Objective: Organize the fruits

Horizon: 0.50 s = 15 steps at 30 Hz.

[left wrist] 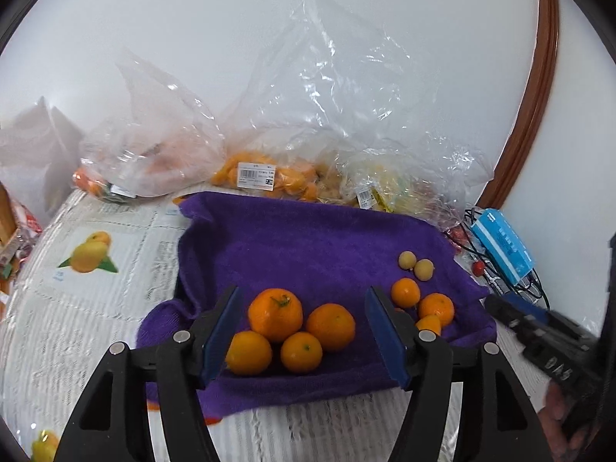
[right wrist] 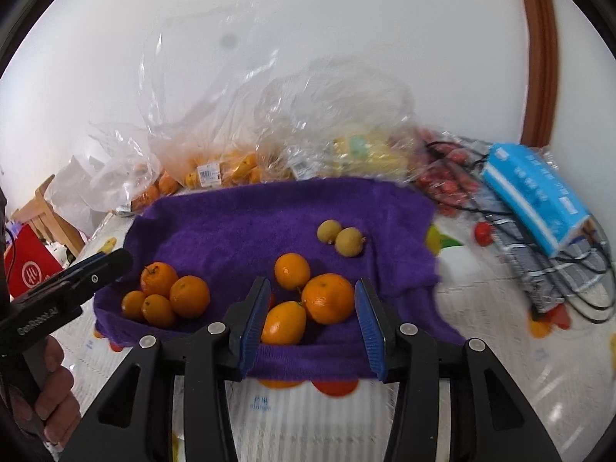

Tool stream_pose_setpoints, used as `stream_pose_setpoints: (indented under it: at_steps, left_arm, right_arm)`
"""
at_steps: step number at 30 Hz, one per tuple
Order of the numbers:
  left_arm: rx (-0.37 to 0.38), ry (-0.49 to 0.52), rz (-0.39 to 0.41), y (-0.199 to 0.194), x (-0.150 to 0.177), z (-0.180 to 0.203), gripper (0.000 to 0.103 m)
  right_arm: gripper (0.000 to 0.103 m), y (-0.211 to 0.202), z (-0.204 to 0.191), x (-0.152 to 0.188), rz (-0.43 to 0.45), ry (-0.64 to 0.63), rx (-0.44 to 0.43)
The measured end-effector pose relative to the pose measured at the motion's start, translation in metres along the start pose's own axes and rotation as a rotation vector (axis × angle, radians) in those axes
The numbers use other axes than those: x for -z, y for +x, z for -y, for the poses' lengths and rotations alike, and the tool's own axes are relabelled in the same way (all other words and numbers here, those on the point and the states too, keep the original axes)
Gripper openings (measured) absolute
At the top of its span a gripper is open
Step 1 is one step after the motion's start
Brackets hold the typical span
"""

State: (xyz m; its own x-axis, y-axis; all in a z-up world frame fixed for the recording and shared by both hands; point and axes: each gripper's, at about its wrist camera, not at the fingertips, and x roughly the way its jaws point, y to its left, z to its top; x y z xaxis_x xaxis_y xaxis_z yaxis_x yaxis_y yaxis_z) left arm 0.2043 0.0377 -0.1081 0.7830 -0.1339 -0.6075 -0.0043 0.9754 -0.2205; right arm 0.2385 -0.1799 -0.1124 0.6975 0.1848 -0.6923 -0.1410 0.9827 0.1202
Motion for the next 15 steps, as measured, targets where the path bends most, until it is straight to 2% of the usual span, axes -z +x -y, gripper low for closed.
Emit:
stream_pose_setpoints:
  at_steps: [4,7,15]
  left_arm:
    - [0.001,0.027,-0.013,-0.023,0.004,0.007,0.067]
    - [-0.003,0.052,0.012,-0.05,0.01,0.015,0.073]
    - [-0.028,0.097,0.075,-0.113,0.024,0.032,0.085]
  right_arm:
    - [0.046,-0.042,0.001,-0.002,0.033,0.028,0.043]
    - [0.053,-0.065,-0.002,0.002,0.033,0.023,0.054]
    - [0.055,-0.112,-0.011,0.02,0.015,0.028,0.049]
